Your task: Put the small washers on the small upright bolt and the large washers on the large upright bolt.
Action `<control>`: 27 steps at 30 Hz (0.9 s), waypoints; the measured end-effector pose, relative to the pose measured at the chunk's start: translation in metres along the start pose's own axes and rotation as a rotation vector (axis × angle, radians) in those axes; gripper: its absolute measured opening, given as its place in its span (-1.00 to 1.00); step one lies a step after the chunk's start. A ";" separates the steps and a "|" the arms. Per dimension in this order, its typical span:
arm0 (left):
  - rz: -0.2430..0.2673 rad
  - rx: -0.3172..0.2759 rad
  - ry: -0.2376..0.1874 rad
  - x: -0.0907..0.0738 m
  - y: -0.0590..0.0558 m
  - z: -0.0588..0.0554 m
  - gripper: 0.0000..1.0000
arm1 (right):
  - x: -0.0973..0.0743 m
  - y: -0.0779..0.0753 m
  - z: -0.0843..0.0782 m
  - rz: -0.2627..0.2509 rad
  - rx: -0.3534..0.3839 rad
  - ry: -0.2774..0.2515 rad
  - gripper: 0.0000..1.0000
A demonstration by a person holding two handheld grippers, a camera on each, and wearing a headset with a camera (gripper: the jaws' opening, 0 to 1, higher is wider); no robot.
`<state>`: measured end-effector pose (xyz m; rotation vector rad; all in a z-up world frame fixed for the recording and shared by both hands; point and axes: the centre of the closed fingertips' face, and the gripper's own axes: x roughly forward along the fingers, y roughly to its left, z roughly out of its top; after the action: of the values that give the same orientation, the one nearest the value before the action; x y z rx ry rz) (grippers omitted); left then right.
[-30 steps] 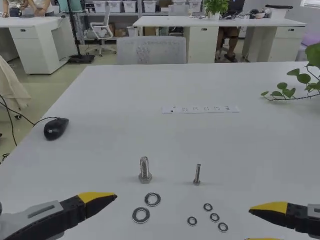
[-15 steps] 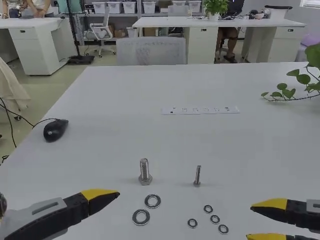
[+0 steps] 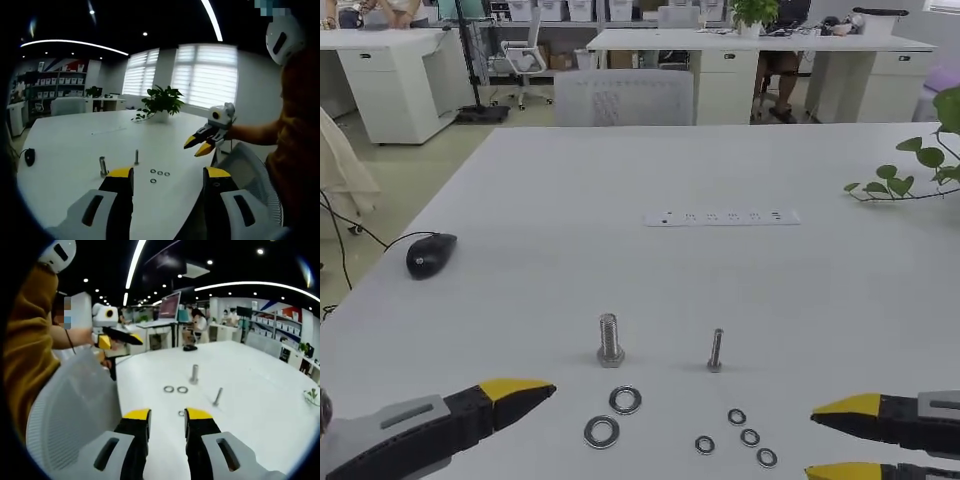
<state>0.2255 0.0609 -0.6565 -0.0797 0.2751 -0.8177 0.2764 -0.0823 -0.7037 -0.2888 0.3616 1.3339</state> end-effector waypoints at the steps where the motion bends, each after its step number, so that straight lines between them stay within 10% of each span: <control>1: 0.002 -0.001 0.005 0.000 0.001 -0.002 0.10 | 0.000 -0.001 -0.004 0.007 0.007 0.030 -0.43; 14: 0.001 -0.017 0.014 0.003 0.006 -0.009 0.10 | 0.010 -0.020 -0.032 0.016 -0.085 0.263 -0.43; 27: 0.008 -0.035 0.004 0.003 0.010 -0.013 0.11 | 0.035 -0.036 -0.066 0.138 -0.231 0.561 -0.48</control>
<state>0.2307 0.0661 -0.6710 -0.1100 0.2935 -0.8049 0.3123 -0.0858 -0.7784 -0.8519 0.7061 1.4188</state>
